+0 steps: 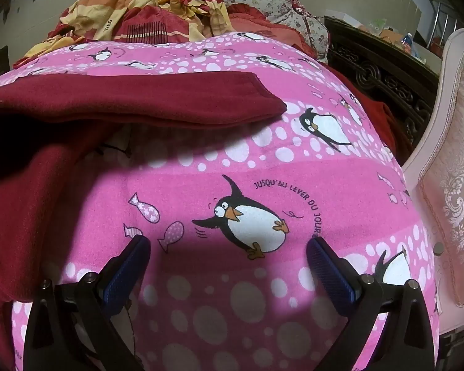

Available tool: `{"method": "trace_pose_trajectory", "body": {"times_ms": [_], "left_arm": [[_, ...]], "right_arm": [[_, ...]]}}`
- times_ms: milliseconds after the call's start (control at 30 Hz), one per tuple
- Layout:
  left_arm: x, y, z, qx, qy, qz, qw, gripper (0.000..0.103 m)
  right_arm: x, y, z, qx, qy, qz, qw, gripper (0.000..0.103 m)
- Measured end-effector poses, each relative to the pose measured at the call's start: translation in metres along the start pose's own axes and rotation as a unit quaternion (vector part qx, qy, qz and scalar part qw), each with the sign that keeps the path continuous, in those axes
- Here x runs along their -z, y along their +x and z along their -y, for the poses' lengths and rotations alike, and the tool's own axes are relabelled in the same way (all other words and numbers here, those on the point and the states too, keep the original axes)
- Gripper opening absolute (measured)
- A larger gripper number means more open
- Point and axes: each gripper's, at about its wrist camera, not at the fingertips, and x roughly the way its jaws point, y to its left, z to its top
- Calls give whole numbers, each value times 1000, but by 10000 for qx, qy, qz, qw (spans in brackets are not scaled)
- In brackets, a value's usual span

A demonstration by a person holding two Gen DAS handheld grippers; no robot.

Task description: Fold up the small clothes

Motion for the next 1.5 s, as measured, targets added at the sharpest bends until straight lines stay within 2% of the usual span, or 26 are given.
{"method": "trace_pose_trajectory", "body": {"times_ms": [100,167,233,333,500,700,800,967,1133,1500], "left_arm": [[4,-6,-2,28,18,-159,9999,103],[6,-13,-1,87,90,-207,9997,103],[16,-33,1,209,184,-157,9995,103],[22,-62,9,286,299,-7,9991,103],[24,-103,30,458,621,220,9968,103],[22,-129,59,967,767,181,9922,103],[24,-142,70,1002,873,280,9907,103],[25,-158,88,1045,1026,394,9884,103],[25,-166,97,1088,1104,454,9869,103],[28,-169,111,1164,1214,470,9846,103]], "right_arm": [[2,-4,2,-42,-17,-76,10000,103],[-2,-6,-1,-144,-81,-458,9988,103],[0,-18,4,-261,-79,-578,9980,103],[14,-54,9,-115,-136,-327,9993,103],[25,-127,4,-448,-334,-219,9982,103],[23,-199,-25,-1393,-212,24,9900,103],[19,-217,-50,-1807,-240,34,9832,103],[12,-223,-103,-2300,-313,62,9727,103],[2,-226,-137,-2419,-366,110,9696,103],[-10,-205,-140,-2238,-127,180,9744,103]]}}
